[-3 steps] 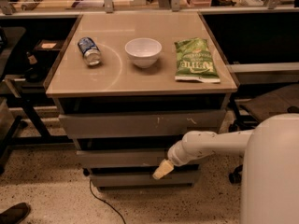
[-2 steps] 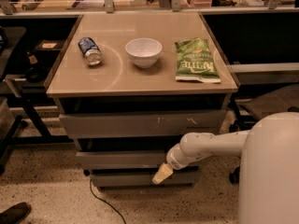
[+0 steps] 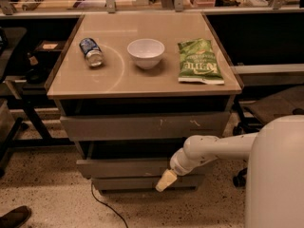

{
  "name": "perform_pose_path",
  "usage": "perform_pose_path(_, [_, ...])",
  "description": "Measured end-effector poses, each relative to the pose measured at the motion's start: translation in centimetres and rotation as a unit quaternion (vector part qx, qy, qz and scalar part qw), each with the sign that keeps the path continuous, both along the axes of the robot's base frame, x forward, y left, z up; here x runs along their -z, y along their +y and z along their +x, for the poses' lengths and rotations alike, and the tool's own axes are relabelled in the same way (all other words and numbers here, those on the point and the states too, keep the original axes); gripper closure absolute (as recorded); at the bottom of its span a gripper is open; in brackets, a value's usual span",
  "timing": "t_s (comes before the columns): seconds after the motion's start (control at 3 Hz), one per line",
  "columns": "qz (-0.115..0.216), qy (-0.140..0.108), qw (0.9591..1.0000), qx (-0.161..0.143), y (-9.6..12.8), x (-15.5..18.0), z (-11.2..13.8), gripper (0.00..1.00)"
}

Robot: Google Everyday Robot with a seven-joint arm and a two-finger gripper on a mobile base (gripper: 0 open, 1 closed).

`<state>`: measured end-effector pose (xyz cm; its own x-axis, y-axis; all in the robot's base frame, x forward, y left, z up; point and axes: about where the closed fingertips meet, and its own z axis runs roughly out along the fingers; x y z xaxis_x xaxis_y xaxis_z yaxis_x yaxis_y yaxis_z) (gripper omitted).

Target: Open middle drawer

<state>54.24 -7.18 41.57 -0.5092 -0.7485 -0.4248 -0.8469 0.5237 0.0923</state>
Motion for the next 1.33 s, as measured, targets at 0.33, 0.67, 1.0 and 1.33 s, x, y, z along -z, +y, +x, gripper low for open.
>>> perform_pose_path(0.33, [0.004, 0.034, 0.9994, 0.001, -1.0, -1.4, -3.6, 0.00])
perform_pose_path(0.67, [0.004, 0.034, 0.9994, 0.002, -1.0, -1.4, -3.5, 0.00])
perform_pose_path(1.0, [0.006, 0.061, 0.9980, 0.015, -2.3, -3.0, -7.4, 0.00])
perform_pose_path(1.33, [0.004, 0.063, 0.9979, 0.015, -2.5, -3.0, -7.7, 0.00])
